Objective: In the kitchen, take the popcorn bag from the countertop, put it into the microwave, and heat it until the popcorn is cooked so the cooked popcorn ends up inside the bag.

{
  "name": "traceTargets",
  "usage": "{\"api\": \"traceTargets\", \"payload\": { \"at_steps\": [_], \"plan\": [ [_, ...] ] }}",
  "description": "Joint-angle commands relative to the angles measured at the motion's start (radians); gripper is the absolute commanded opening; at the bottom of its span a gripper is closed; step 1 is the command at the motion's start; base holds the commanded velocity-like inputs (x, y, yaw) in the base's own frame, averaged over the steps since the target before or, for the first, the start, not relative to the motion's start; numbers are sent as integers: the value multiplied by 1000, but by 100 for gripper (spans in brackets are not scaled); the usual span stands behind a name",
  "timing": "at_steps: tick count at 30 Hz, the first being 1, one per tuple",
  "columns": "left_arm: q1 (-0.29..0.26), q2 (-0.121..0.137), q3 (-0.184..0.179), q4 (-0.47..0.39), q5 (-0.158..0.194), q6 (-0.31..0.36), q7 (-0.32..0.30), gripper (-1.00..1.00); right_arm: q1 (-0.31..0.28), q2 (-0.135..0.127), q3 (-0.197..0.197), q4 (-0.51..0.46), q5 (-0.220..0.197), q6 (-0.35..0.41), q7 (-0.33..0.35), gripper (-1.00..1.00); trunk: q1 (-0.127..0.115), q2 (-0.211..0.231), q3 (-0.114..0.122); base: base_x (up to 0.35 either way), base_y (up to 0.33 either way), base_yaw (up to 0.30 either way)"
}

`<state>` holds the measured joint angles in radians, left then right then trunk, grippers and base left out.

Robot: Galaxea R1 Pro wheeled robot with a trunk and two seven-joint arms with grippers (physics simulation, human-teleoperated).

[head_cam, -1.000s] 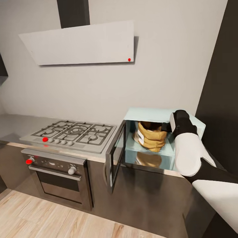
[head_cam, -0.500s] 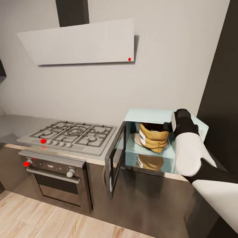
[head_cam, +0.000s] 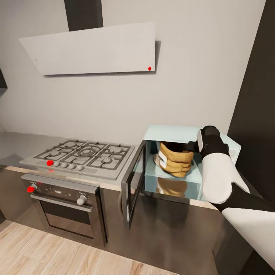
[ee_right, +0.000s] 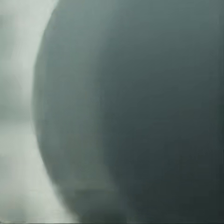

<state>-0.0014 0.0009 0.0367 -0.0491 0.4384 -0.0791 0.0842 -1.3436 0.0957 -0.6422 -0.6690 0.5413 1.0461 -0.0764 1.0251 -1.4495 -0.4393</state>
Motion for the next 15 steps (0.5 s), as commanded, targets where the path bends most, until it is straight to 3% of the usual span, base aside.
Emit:
{"api": "traceTargets", "payload": {
  "at_steps": [1, 8, 15],
  "plan": [
    [0, -1, 4, -1, -1, -2, 2, 100, 0, 0, -7, 27, -24, 1, -9, 100, 0, 0, -1, -194, 0, 0],
    [0, -2, 5, -1, 0, -3, 2, 100, 0, 0, -8, -25, -26, 1, 12, 100, 0, 0, -1, -318, 0, 0],
    [0, -2, 5, -1, 0, -3, 2, 100, 0, 10, -3, -310, -24, 1, 224, 100, 0, 0, -1, -334, 0, 0]
  ]
}}
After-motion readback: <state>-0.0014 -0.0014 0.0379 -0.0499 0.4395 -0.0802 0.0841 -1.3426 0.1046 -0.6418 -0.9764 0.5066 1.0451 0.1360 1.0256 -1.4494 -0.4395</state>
